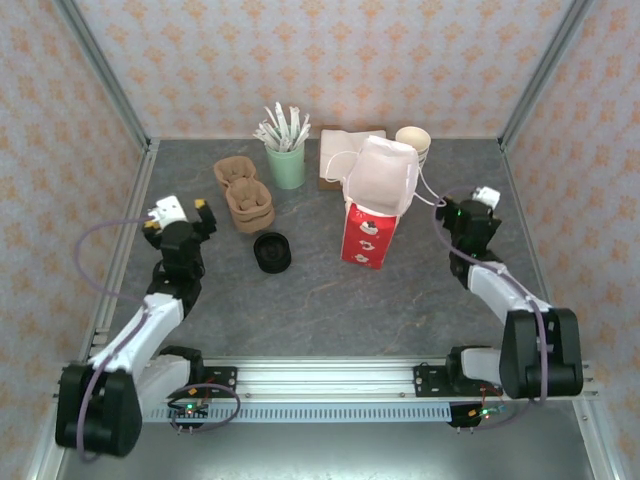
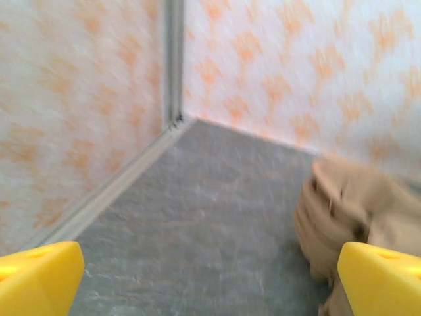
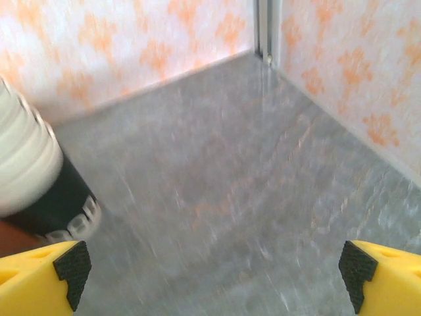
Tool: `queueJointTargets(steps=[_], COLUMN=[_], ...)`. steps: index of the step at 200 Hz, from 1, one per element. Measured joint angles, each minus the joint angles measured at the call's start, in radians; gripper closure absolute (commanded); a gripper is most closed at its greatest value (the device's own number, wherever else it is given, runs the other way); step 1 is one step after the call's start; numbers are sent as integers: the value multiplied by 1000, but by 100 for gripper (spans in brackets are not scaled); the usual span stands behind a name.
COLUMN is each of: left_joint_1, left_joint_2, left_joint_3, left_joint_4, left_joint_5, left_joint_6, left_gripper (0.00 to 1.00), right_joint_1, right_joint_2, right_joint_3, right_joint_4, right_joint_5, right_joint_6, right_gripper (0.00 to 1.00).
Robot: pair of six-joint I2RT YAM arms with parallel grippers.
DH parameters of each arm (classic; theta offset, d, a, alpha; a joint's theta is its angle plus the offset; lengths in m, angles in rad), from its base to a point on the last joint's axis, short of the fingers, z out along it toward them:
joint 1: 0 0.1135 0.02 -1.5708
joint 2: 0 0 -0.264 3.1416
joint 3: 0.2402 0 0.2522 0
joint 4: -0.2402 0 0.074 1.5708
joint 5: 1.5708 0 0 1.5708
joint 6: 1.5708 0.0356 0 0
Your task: Pack the takeout coffee
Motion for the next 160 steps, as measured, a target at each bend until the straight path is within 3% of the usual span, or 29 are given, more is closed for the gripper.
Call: queueJointTargets(steps=[46,75,121,160], left_joint_1=[0,0,-35,-46], left_joint_2=[-117,-99,-55,-36], left_joint_3=[270,356,411,418], left_joint_4=[-416,-594,-716,-751], left_joint_5=[-31,39,174,224], left_joint_6=[-220,-280,-298,-297], left_gripper=[0,0,0,0], right_joint_1=[-2,-2,24,83], right_joint_2=[59,208,446,597], right_joint_3=[434,653,911,1110], right_joint_4=[-400,-571,-751,-859], right_joint_5=[-53,-133,-206,-216], right_joint_6=[246,345,402,397], right_gripper=[0,12,23,33])
